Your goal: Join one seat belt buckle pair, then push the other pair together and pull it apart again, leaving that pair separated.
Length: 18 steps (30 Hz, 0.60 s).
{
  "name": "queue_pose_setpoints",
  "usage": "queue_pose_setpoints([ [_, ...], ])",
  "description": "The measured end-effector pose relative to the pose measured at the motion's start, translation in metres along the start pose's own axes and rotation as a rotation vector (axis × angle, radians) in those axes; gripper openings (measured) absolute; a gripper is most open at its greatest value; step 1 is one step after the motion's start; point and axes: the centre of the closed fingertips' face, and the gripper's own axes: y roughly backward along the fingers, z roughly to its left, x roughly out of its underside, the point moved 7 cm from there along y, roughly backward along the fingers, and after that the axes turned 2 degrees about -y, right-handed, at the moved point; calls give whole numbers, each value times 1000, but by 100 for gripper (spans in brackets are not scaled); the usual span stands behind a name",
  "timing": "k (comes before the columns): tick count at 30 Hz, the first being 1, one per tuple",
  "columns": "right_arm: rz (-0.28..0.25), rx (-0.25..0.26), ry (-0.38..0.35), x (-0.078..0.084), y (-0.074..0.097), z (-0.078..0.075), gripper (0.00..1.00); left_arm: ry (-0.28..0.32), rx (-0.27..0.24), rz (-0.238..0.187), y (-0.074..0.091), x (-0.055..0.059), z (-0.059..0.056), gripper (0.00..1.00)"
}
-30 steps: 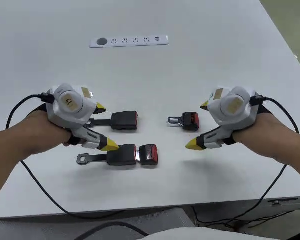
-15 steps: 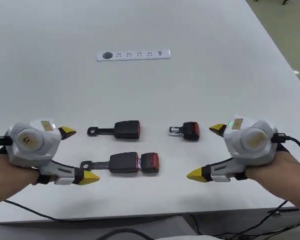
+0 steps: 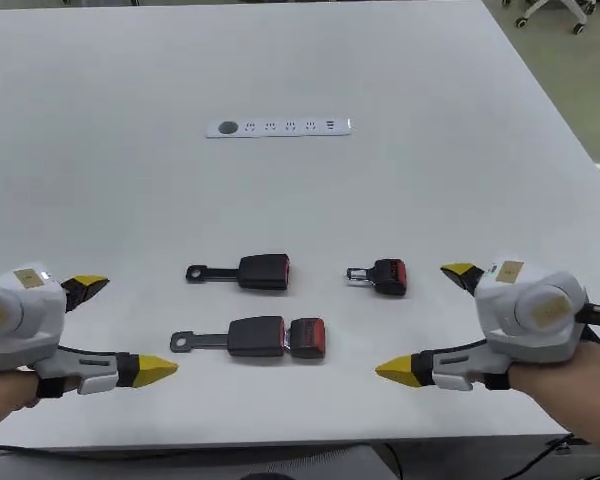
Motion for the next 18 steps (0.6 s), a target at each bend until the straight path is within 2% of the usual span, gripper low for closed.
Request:
queue_pose_setpoints([
  [2, -7, 16, -25, 0, 0, -1, 100, 5, 4, 7, 1, 1, 1, 100],
  [3, -14, 14, -47, 1, -1, -2, 100, 13, 8, 3, 1, 1, -3, 100],
  [5, 3, 21, -58, 2, -3, -2, 100, 14, 12, -10, 2, 0, -6, 100],
  [12, 8, 12, -47, 0, -4, 4, 100, 26, -4, 1, 6, 10, -1, 100],
  [18, -4, 31, -70, -1, 1, 2, 100, 30, -7, -6, 6, 7, -3, 100],
])
